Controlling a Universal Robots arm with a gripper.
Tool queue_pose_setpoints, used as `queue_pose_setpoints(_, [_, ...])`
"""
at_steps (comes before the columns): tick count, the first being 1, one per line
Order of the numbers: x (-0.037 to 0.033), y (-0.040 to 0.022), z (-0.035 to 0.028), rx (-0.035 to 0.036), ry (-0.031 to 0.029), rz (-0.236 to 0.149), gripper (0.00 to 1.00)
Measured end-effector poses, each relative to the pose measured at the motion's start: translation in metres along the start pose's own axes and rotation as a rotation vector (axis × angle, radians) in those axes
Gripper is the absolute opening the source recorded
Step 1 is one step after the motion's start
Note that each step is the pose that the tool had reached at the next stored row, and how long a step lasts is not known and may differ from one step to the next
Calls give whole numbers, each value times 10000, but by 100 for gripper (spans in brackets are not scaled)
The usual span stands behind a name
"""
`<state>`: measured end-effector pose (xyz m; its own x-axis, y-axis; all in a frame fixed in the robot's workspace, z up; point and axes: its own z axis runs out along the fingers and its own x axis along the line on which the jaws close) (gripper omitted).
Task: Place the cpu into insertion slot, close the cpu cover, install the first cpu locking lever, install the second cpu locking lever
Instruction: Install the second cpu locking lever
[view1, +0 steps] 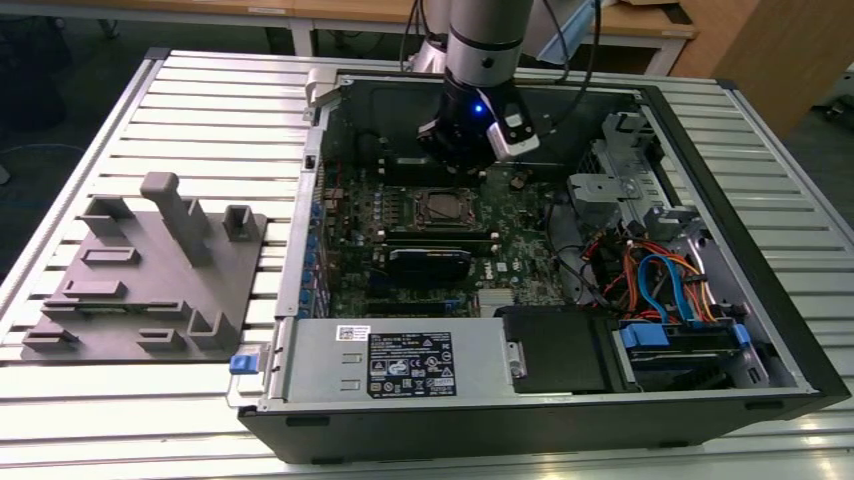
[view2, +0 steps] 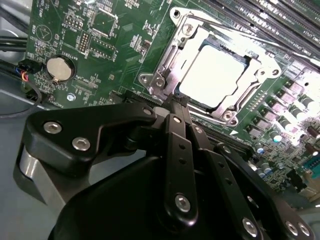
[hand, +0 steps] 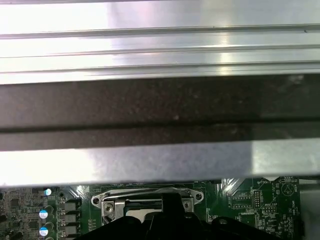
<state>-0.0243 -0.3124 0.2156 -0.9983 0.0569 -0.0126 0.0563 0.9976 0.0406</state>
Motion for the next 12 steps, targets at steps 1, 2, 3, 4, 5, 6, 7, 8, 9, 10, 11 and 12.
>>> queue_pose_setpoints(1, [0,-2,1,-1,0,1,10])
queue_pose_setpoints(2, [0,-5,2,0,0,0,10])
queue_pose_setpoints(3, [0,-11,3,3,2,-1,10])
queue_pose_setpoints(4, [-1,-19,5,2,2,-1,10])
queue_pose_setpoints(5, [-1,-29,8,2,1,0,10])
queue_pose_setpoints(6, [-2,-41,10,1,1,-1,10])
queue_pose_setpoints(7, [-3,-55,11,2,1,0,10])
queue_pose_setpoints(8, [-4,-69,12,3,2,0,10])
queue_pose_setpoints(9, [-4,-82,14,2,1,-1,10])
queue_pose_setpoints(10, [-5,-93,16,1,1,0,10])
queue_pose_setpoints(11, [-5,-102,17,1,1,0,10])
queue_pose_setpoints(12, [-6,-107,18,1,1,0,10])
